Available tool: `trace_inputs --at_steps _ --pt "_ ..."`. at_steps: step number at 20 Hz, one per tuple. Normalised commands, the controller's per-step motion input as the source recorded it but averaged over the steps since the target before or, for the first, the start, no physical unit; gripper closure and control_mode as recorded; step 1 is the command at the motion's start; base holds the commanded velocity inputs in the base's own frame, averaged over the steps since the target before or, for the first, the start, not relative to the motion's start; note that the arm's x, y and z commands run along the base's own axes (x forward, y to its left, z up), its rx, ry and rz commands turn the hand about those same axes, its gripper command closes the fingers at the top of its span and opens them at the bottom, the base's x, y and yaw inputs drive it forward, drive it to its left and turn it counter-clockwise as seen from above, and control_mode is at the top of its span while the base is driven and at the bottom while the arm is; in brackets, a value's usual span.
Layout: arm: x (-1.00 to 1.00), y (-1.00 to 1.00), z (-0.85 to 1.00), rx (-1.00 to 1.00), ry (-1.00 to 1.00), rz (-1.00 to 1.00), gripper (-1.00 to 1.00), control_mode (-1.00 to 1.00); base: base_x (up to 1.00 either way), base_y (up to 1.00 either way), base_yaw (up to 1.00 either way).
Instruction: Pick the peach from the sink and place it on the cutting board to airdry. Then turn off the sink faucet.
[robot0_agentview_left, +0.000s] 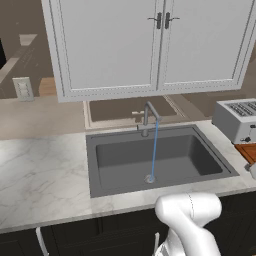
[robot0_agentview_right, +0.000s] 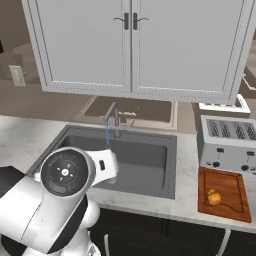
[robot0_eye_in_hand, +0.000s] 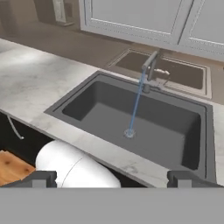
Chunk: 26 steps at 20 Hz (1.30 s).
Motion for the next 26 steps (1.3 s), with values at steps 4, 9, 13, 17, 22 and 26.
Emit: trace_inputs --at_steps 4,9,13,17,22,26 --pt "0.12 0.06 0.07 0.03 -0.02 -0.12 -1.0 -1.0 0.0 0.0 0.0" --pt "0.12 0.0 0.04 0.04 0.0 0.0 -1.0 -1.0 0.0 0.0 0.0" --pt "0.06 -0.01 0.0 0.04 -0.04 0.0 -1.0 -1.0 0.0 0.0 0.0" --pt "0.05 -0.03 0.02 0.03 -0.06 0.0 -1.0 -1.0 0.0 0.0 0.0" --pt "0.05 0.0 0.0 0.02 -0.1 0.0 -1.0 -1.0 0.0 0.0 0.0" --pt "0.1 0.0 0.0 0.05 -0.08 0.0 -1.0 -1.0 0.0 0.0 0.0"
